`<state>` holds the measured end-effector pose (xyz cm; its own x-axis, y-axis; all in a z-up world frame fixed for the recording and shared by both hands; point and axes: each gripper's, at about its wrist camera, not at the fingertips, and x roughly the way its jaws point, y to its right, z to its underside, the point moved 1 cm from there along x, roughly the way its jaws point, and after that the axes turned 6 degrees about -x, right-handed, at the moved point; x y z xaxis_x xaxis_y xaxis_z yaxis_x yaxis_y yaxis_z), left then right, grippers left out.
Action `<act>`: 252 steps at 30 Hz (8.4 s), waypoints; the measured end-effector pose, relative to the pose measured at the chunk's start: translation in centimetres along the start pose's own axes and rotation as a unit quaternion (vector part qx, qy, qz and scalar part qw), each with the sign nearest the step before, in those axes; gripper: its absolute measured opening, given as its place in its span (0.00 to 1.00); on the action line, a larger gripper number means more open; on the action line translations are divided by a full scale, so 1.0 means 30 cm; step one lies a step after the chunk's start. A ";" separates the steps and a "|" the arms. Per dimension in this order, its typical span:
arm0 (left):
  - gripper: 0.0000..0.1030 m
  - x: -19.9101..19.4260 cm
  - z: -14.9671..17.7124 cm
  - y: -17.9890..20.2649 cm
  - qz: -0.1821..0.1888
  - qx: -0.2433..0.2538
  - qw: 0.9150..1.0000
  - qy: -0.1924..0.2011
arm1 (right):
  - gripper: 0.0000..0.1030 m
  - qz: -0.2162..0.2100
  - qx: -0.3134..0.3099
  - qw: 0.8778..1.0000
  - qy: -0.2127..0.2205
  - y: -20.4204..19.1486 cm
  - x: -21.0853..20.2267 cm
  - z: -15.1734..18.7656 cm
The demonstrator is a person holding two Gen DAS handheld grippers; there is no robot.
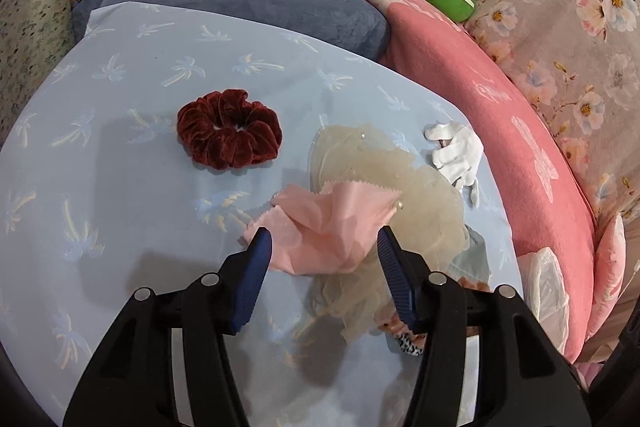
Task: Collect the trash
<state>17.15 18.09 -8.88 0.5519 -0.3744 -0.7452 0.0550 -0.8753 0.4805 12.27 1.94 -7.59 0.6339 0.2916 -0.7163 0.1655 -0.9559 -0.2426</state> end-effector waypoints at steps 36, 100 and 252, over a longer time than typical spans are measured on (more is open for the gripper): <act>0.05 -0.109 -0.009 0.065 0.029 0.027 0.999 0.022 | 0.10 0.010 0.007 1.000 -0.022 0.035 0.112 0.027; 0.05 -0.076 0.050 -0.014 0.014 -0.018 1.000 -0.001 | 0.09 -0.021 0.042 0.997 0.069 0.099 -0.174 -0.035; 0.76 0.150 0.002 0.135 -0.062 0.052 0.997 -0.009 | 0.40 0.078 0.067 0.995 0.016 0.310 -0.030 0.001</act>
<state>19.79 12.84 -10.31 0.5319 -0.2649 -0.8043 0.0349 -0.9422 0.3334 13.21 -7.21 -9.22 0.6677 0.1363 -0.7319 -0.0384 -0.9755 -0.2167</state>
